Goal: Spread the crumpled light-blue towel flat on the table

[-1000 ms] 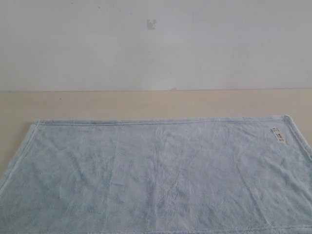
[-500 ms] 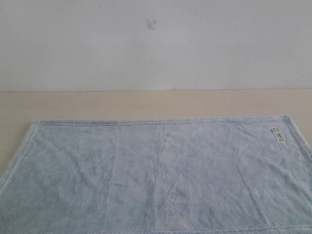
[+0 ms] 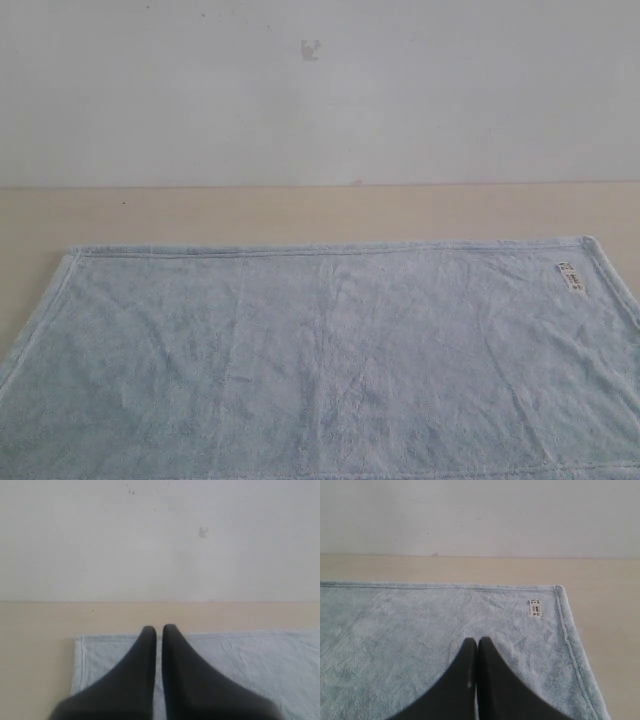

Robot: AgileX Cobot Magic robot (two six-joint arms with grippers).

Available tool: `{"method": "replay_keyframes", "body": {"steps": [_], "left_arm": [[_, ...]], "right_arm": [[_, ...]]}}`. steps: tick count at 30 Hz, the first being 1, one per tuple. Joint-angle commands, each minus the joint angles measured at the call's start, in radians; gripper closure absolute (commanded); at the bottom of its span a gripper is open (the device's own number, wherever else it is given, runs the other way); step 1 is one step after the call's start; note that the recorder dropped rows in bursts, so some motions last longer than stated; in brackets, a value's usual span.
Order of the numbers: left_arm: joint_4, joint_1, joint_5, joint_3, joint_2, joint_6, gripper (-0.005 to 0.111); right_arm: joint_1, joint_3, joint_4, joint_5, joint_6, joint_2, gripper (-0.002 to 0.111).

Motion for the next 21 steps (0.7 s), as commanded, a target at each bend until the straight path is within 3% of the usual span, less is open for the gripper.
{"method": "replay_keyframes", "body": {"steps": [1,14,21], "left_arm": [[-0.001,-0.006,-0.243,0.158,-0.012,0.0,0.103],[-0.001,-0.006,-0.458,0.407,-0.012,0.0,0.103],[-0.001,-0.006,-0.356,0.407,-0.012,0.0,0.103]], "right_arm": [[-0.002,0.004,-0.005,-0.004,-0.009,-0.005,0.108],[-0.002,0.004,-0.005,-0.004,-0.009,-0.005,0.108],[-0.002,0.004,-0.005,-0.004,-0.009,-0.005,0.108]]}}
